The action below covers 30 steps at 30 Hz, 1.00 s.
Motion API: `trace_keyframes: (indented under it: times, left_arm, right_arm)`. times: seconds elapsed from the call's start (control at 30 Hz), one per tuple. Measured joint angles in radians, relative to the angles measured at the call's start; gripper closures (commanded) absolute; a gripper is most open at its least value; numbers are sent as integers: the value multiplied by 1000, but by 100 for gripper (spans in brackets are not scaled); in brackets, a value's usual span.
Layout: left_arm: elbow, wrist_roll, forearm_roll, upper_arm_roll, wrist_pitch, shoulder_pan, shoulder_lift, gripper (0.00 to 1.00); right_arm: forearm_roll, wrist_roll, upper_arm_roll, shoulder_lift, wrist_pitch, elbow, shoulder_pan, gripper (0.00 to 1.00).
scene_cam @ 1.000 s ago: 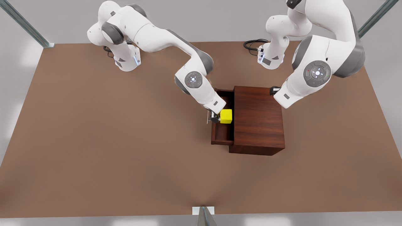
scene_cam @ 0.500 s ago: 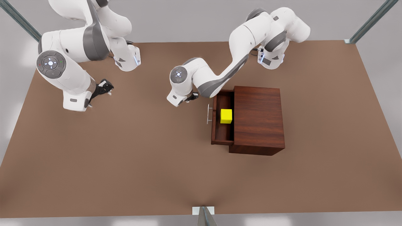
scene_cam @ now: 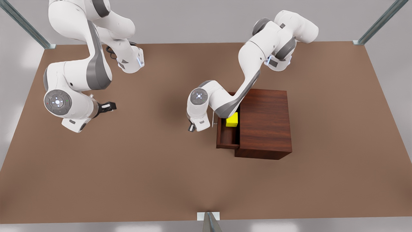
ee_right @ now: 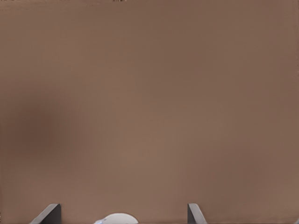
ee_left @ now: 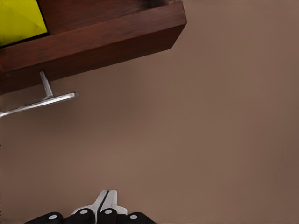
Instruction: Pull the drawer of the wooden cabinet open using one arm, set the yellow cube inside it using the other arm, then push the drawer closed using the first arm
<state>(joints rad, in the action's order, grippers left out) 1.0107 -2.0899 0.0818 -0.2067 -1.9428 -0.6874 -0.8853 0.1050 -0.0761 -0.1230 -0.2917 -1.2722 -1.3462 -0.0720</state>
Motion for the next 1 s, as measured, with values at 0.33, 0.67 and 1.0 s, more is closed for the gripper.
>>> trace_keyframes:
  times: [0.33,0.67,1.0]
  left_arm:
    - [114,-158,-43,-20,91,33,16,79]
    - [307,-212,7,-148,44,132,100,79]
    - [380,-229,34,-166,72,207,153,79]
  right_arm:
    - [8,103,0,-24,-5,-1,1,0]
    - [33,161,0,-39,-4,2,-1,0]
    - [37,195,-1,-41,-4,1,-8,0]
